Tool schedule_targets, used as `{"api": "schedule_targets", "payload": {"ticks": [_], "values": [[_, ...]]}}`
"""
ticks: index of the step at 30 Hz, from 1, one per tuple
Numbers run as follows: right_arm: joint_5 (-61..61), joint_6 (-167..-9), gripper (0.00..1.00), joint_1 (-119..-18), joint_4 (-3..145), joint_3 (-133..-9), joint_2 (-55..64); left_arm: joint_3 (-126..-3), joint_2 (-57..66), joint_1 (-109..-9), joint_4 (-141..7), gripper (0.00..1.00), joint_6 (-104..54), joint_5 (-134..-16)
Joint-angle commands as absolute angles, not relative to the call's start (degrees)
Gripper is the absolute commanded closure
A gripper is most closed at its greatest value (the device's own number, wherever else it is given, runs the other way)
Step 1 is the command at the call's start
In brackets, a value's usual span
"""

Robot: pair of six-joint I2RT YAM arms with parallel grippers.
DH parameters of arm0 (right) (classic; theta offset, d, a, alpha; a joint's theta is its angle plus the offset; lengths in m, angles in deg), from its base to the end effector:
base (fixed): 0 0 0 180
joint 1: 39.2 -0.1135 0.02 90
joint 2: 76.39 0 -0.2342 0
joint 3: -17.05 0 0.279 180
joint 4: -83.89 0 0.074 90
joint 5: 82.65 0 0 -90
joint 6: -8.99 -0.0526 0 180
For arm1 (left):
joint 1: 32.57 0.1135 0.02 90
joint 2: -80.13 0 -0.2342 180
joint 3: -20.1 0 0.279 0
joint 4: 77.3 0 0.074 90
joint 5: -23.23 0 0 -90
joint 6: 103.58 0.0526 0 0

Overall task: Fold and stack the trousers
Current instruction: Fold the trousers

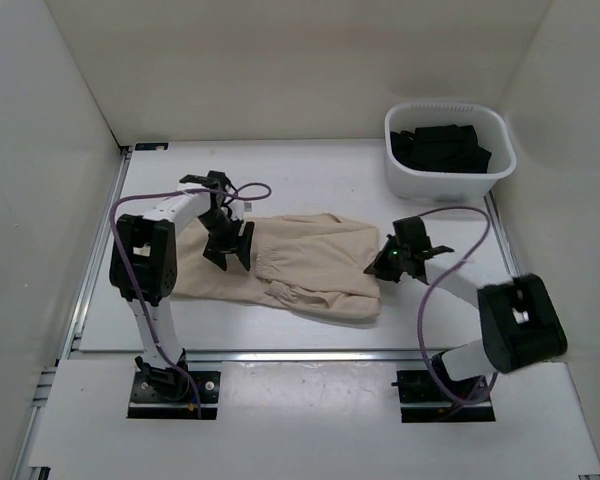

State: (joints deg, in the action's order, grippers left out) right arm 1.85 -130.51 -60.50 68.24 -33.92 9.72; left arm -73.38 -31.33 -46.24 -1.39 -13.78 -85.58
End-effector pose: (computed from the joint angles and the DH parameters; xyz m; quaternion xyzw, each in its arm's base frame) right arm 0.2890 0.1181 0.0887 0.2136 0.9165 0.2310 0.2470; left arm 0.3484 -0.1022 0.1218 -0.1101 -0.9798 0.1581 0.0530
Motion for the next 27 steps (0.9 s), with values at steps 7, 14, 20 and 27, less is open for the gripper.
{"api": "schedule_targets", "payload": {"ticks": [7,14,20,27], "values": [[21.64,-114.51,1.00,-48.43,24.05,-49.66,-15.21,-70.91,-20.42,-34.44,0.69,0.18,-13.58,-88.31],[34.75,-115.11,1.00,-65.18,3.46,-80.42,-1.45,-66.15,-24.28,-38.10,-5.02,0.12,-13.58,-90.14],[35.73,-118.36,1.00,-87.25,-6.29,-107.76,26.94,-72.55,-30.96,-46.45,-6.08,0.04,-13.58,-96.72],[28.28,-122.32,1.00,-91.15,0.06,-112.91,40.07,-76.60,-37.64,-48.66,-7.30,0.04,-13.58,-97.53]]}}
